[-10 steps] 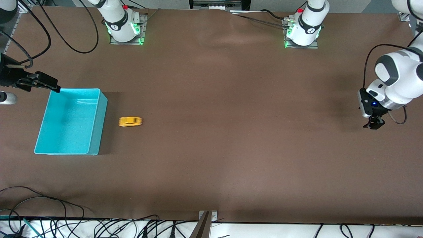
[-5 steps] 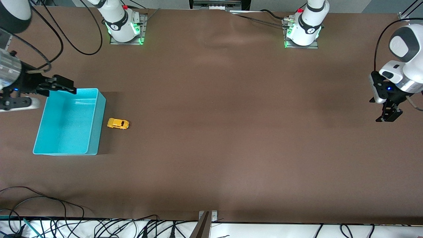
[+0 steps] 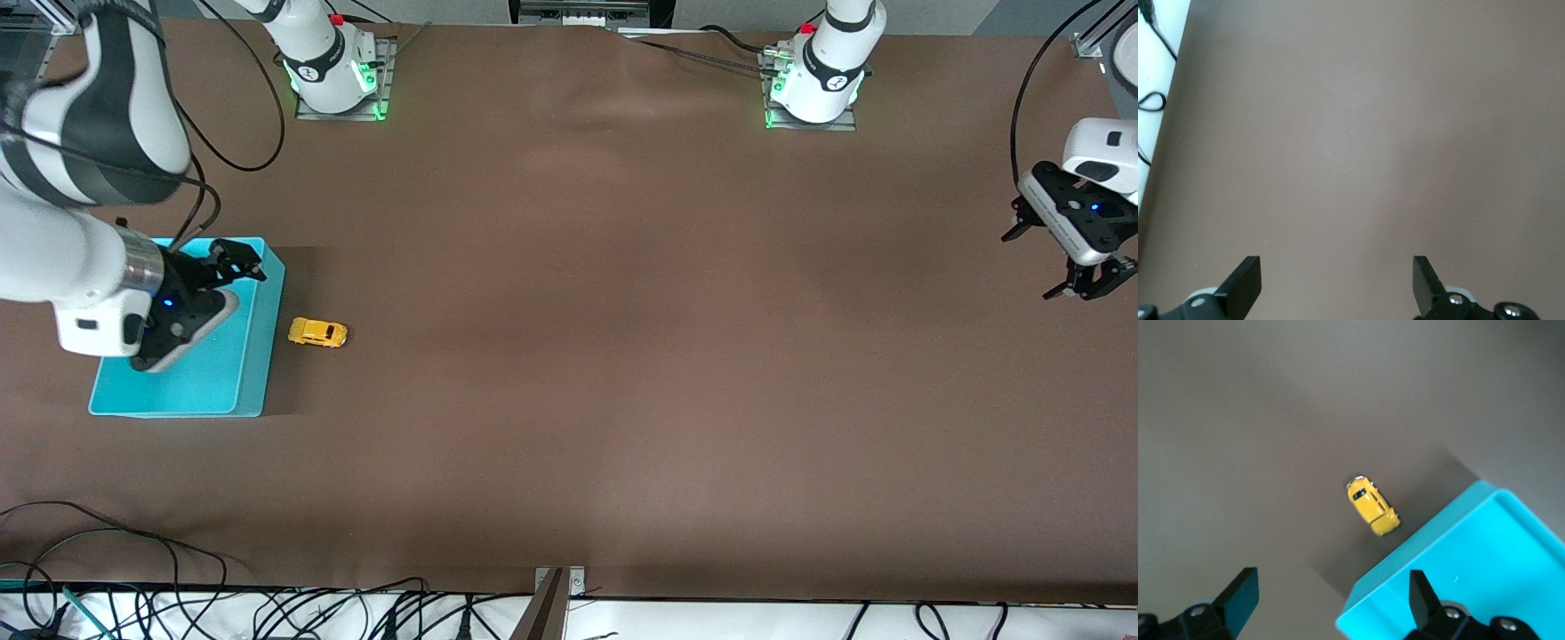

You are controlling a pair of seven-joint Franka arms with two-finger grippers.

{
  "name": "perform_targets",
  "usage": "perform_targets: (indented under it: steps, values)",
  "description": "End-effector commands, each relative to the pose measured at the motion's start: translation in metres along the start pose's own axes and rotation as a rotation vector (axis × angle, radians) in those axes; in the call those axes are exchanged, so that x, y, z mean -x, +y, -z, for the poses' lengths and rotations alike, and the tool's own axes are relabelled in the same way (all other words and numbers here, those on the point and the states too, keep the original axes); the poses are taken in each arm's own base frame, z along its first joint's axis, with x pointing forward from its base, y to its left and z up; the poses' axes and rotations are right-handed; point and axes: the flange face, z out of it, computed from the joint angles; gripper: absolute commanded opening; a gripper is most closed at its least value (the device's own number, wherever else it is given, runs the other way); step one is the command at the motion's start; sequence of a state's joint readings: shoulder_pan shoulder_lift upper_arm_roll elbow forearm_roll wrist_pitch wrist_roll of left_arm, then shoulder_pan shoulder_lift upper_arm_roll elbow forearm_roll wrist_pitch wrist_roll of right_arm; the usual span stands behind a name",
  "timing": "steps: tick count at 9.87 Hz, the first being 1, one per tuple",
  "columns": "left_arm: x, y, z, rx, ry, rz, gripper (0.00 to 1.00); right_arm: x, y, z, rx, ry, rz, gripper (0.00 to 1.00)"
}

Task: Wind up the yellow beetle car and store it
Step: 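Reach the right gripper to the car while the left gripper withdraws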

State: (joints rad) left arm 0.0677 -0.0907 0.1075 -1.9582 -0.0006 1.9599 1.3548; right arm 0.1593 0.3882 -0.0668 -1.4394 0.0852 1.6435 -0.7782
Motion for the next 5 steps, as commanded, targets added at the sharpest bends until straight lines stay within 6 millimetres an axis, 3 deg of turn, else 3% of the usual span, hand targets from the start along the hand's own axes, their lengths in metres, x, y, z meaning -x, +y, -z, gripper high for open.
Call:
perform_targets:
  steps: [1,3,5]
  values:
    - [-0.011,0.005,0.042,0.065,-0.010,0.164,1.00,-0.019,0.001,-0.046,0.013,0.003,0.307,1.00]
    - [-0.014,0.014,0.064,0.124,-0.050,0.315,1.00,-0.024,0.010,-0.106,0.031,0.010,0.569,1.00]
    - [-0.015,0.021,0.110,0.131,-0.092,0.349,1.00,-0.015,0.011,-0.151,0.046,0.013,0.691,1.00]
